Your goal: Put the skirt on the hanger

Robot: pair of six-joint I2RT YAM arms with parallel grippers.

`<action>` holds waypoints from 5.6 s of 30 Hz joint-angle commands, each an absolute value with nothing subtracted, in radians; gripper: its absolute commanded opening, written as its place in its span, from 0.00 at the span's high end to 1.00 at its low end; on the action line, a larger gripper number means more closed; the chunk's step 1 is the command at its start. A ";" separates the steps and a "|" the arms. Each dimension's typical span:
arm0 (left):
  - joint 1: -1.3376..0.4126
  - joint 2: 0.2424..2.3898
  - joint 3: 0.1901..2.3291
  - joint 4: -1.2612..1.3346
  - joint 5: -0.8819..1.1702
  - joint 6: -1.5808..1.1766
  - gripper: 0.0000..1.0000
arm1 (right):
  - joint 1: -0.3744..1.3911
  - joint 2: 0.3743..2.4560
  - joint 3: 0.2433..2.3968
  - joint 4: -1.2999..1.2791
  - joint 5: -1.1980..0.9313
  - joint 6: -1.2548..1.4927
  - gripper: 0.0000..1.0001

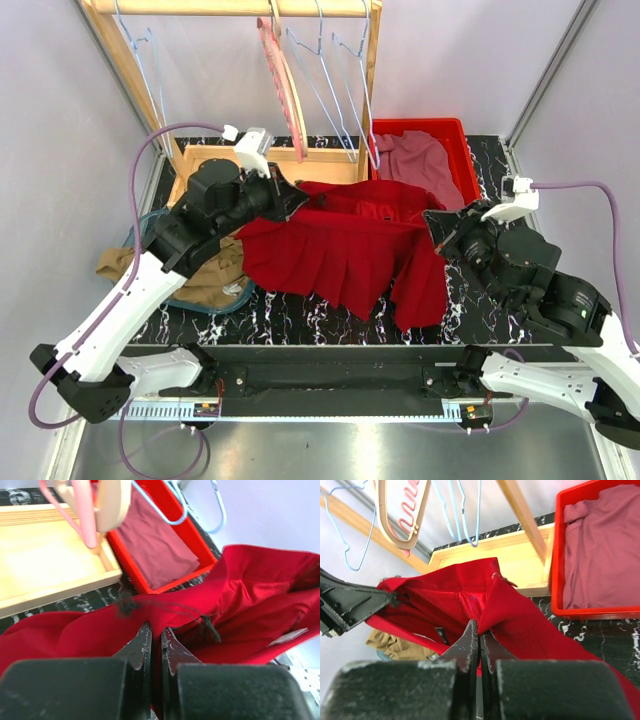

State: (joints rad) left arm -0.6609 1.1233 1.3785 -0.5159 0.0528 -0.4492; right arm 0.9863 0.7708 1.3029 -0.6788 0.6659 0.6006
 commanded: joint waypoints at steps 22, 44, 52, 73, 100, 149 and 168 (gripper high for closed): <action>-0.627 1.026 0.537 -0.252 -0.245 -0.729 1.00 | 0.963 0.779 0.609 -0.555 0.457 0.982 1.00; -0.402 1.250 0.618 -0.453 -0.484 -0.862 1.00 | 0.963 1.156 0.730 -0.331 0.423 0.870 1.00; -0.393 1.080 0.597 -0.396 -0.338 -0.760 0.93 | 0.963 1.186 0.739 -0.336 0.390 0.861 1.00; -0.431 1.022 0.607 -0.259 -0.034 -0.612 0.28 | 0.963 1.292 0.629 -0.305 0.313 0.880 1.00; -0.436 0.911 1.411 -0.695 -0.245 -0.463 1.00 | 0.963 0.959 1.382 -0.776 0.655 0.535 1.00; -0.580 1.069 0.867 -0.443 -0.133 -0.560 1.00 | 0.870 1.265 1.699 -0.499 0.602 0.149 0.27; -0.620 1.083 0.859 -0.453 -0.141 -0.549 1.00 | 0.572 1.874 2.302 -0.500 0.261 0.083 0.38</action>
State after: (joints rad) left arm -0.6144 1.0801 0.8185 -0.4839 -0.1154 -0.5678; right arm 0.5823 1.7939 2.1708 -0.4980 0.3256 0.1070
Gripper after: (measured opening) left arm 0.028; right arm 0.622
